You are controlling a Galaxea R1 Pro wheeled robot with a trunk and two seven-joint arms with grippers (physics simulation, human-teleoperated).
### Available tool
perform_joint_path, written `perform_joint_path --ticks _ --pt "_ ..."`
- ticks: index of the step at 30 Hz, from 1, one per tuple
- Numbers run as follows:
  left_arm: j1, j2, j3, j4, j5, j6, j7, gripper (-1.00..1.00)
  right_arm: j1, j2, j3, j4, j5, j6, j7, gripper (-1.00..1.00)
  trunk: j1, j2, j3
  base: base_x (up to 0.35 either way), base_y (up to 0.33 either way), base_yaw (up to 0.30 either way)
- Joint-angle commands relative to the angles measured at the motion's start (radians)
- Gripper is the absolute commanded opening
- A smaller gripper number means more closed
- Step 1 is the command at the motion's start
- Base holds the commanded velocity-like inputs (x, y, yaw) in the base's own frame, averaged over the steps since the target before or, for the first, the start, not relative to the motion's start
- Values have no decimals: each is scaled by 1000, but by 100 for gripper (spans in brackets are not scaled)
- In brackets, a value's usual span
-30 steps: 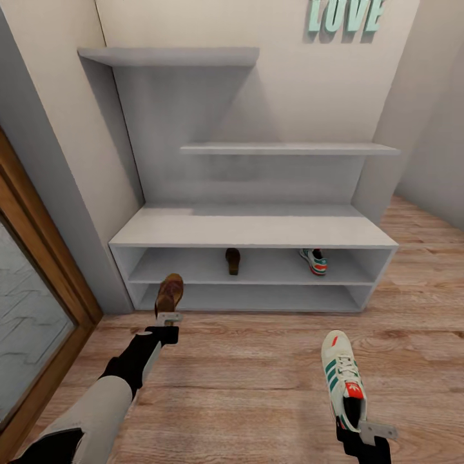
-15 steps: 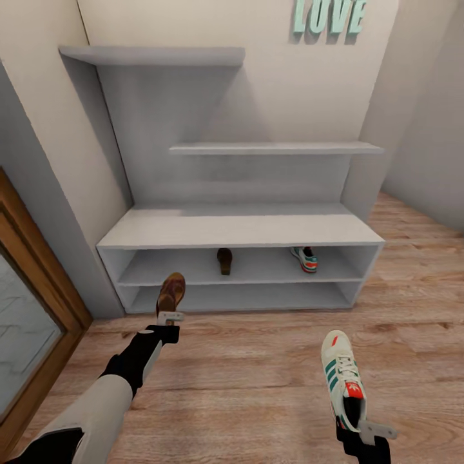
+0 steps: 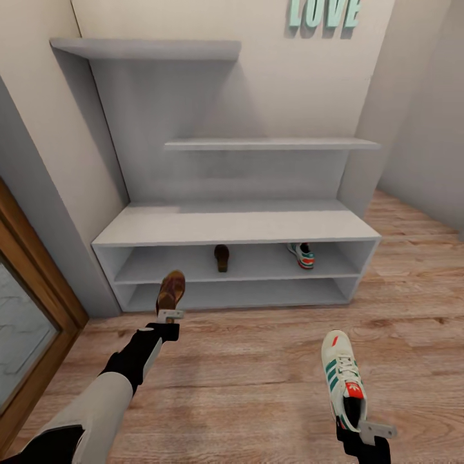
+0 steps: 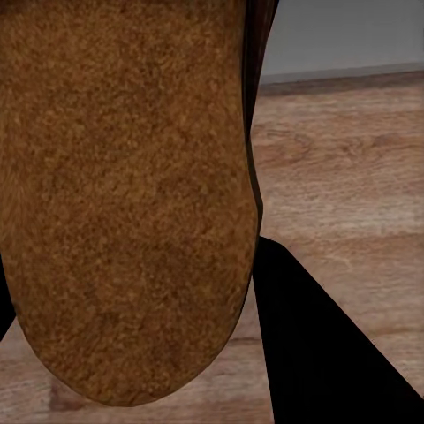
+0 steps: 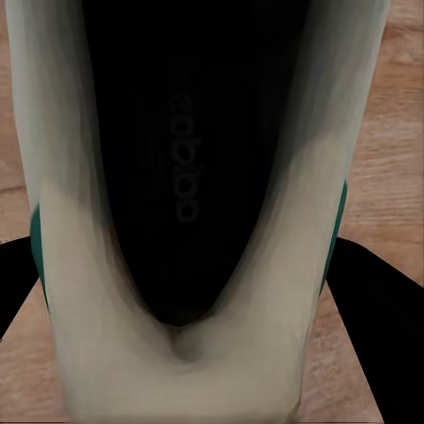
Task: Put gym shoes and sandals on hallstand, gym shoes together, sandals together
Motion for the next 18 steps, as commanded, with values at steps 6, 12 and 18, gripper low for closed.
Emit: perform_joint_path --ticks 6,12,18 --pt "-1 3 6 -2 -13 7 -4 -100 0 0 2 0 -9 -4 3 -100 23 -43 -29 0 0 0" --pt "0 5 5 -2 -14 7 -4 -100 0 0 2 1 -9 -4 3 -100 46 -85 -56 0 0 0" --pt "0 4 5 -2 -15 7 -4 -100 0 -2 2 2 -8 -5 3 -100 46 -85 -58 0 0 0"
